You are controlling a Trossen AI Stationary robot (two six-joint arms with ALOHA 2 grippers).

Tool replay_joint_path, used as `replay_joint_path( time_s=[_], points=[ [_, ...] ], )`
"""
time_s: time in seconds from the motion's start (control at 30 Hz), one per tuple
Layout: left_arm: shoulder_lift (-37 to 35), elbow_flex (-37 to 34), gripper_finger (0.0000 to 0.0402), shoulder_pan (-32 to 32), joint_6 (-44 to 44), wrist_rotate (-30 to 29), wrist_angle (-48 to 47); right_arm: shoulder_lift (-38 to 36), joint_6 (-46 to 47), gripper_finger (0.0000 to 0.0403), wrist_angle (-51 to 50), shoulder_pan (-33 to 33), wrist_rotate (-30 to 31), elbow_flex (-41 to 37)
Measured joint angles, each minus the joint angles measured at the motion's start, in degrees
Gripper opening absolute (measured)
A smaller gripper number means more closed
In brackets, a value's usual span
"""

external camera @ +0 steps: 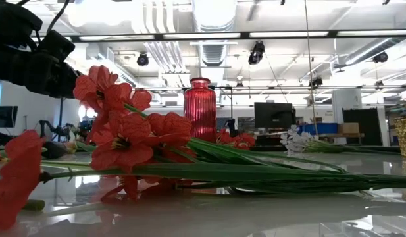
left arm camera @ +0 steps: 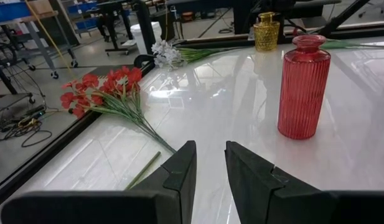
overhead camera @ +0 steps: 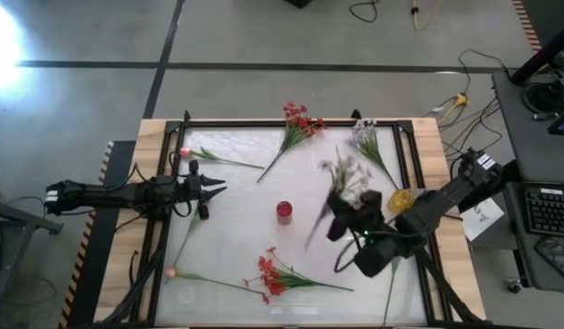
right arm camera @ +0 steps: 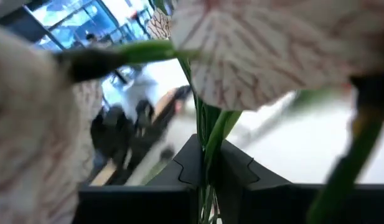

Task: Sort flowers into vase by color
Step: Put the bottom white flowers into the red vase

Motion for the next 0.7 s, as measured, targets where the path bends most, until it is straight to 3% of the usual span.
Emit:
replay_joint_path(
  time_s=[0.2, 0.3, 0.53, 0.7],
  points=[
    [0.09, 0.0, 0.0075, 0.0, 0.0, 0.0, 0.09, 3.61, -42.12, 0.0018, 29.86, -8.0, 1.32, 1.83],
    [0.24, 0.0, 0.0075, 0.0, 0.0, 0.0, 0.11, 5.55, -53.94, 0.0018, 39.28, -11.1, -1.57, 1.82],
    [0.31, 0.0, 0.0075, 0.0, -0.02, 0.01, 0.15, 10.17, -56.96, 0.0018, 42.1, -14.47, -7.23, 1.8],
    [0.31, 0.0, 0.0075, 0.0, 0.0, 0.0, 0.18, 13.22, -57.21, 0.0018, 42.54, -14.38, -7.1, 1.71]
  ],
)
